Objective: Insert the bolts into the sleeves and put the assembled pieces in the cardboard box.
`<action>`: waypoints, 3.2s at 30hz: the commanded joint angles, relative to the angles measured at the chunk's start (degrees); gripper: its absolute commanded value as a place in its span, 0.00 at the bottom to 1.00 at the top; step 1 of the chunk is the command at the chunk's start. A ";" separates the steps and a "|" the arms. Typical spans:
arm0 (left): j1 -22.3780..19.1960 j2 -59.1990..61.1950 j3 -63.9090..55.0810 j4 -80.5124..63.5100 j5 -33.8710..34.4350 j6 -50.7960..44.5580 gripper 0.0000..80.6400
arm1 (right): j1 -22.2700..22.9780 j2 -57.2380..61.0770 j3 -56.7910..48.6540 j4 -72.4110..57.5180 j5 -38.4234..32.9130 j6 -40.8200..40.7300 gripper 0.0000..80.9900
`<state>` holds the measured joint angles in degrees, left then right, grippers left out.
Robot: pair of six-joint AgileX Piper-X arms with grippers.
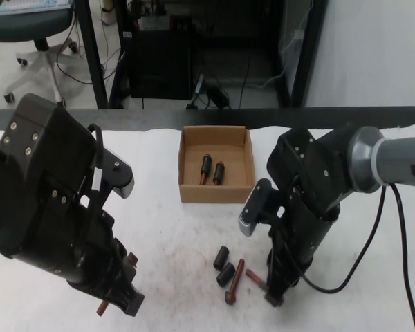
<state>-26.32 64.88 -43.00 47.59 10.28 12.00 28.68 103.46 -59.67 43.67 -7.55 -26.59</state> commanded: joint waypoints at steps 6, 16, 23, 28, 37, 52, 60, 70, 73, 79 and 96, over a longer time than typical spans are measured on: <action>0.15 -0.88 -0.27 -0.68 -0.32 -0.45 0.00 | 0.47 0.97 0.30 1.70 -3.31 6.84 0.01; 0.15 -0.88 -0.27 -0.68 -0.32 -0.53 0.00 | 0.50 0.97 -0.26 1.82 -1.31 6.86 0.41; 0.15 -0.88 -0.27 -0.68 -0.32 -0.53 0.00 | 0.50 0.97 -0.26 5.40 -0.86 4.67 0.39; 0.15 -0.88 -0.27 -0.68 -0.32 -0.53 0.00 | 0.50 0.97 -0.26 5.79 1.30 3.34 0.39; 0.15 -0.88 -0.27 -0.68 -0.32 -0.53 0.00 | 0.50 0.97 -0.26 5.13 1.65 1.95 0.35; 0.15 -1.25 -0.27 -2.83 0.13 -2.41 0.00 | -1.19 -5.26 -0.26 -4.14 -6.43 11.77 0.01; 0.15 -5.27 -0.13 -29.74 9.01 -13.44 0.00 | -5.97 -18.97 2.96 -18.49 -26.41 26.08 0.01; 0.15 -2.14 4.22 -65.96 23.39 -26.67 0.00 | -5.88 -34.09 21.46 -54.47 -41.34 39.74 0.01; 0.15 0.03 5.89 -74.63 30.71 -32.67 0.00 | -5.88 -35.29 26.67 -63.32 -43.94 43.06 0.01; 0.03 5.18 6.37 -89.09 38.28 -41.21 0.00 | -5.77 -35.27 33.62 -75.06 -46.37 45.49 0.01; -5.35 10.00 6.51 -101.42 47.65 -50.98 0.00 | 1.43 -35.11 36.42 -82.55 -36.03 42.55 0.01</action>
<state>-30.11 74.90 -36.36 -52.56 56.71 -39.64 29.64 68.75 -22.60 -37.23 -45.05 15.48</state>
